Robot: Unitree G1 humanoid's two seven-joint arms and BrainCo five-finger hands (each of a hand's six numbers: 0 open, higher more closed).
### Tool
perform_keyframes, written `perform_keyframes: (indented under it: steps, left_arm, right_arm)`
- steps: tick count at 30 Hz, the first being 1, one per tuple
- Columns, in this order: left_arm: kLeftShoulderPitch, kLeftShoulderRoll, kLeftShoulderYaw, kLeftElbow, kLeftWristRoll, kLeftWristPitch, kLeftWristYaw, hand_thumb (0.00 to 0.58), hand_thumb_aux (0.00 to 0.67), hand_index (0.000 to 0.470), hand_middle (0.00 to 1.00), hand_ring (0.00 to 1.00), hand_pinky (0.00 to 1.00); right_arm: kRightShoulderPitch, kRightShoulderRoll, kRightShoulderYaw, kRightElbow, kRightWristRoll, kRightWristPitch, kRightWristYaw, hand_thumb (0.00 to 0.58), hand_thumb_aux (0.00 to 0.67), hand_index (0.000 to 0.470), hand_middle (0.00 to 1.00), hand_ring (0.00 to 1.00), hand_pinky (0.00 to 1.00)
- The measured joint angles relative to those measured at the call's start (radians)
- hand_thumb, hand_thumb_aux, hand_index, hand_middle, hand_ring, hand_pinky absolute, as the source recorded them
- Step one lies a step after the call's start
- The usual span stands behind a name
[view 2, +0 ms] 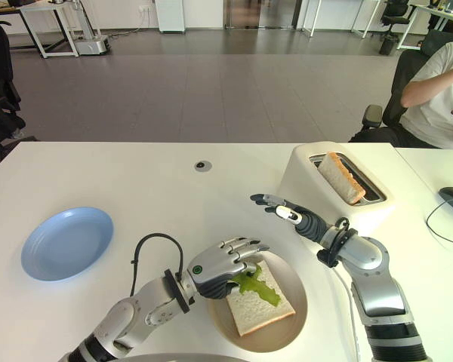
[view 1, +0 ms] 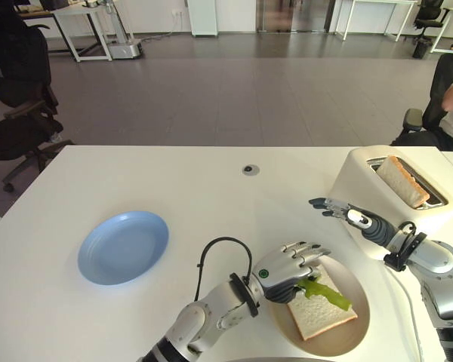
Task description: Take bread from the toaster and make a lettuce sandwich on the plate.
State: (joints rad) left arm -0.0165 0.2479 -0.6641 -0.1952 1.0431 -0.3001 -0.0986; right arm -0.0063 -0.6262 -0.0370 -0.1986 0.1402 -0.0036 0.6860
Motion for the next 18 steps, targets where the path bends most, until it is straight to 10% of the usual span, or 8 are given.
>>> perform_keyframes:
  steps: [1, 2, 18]
  left_arm:
    - [0.000, -0.001, -0.008, 0.007, 0.008, 0.005, 0.001, 0.040, 0.024, 0.017, 0.00, 0.00, 0.00]
    - [0.000, -0.001, -0.013, 0.011, 0.015, 0.006, 0.002, 0.000, 0.000, 0.000, 0.00, 0.00, 0.00]
    - [0.150, 0.162, 0.096, -0.203, -0.043, 0.018, 0.004, 0.000, 0.000, 0.000, 0.00, 0.00, 0.00]
  right_arm:
    - [0.000, 0.000, 0.000, -0.001, 0.000, 0.000, 0.000, 0.000, 0.000, 0.000, 0.00, 0.00, 0.00]
    - [0.000, 0.000, 0.001, -0.001, 0.000, 0.000, 0.000, 0.000, 0.000, 0.000, 0.00, 0.00, 0.00]
    - [0.004, -0.001, -0.040, -0.059, 0.006, -0.037, -0.004, 0.000, 0.000, 0.000, 0.00, 0.00, 0.00]
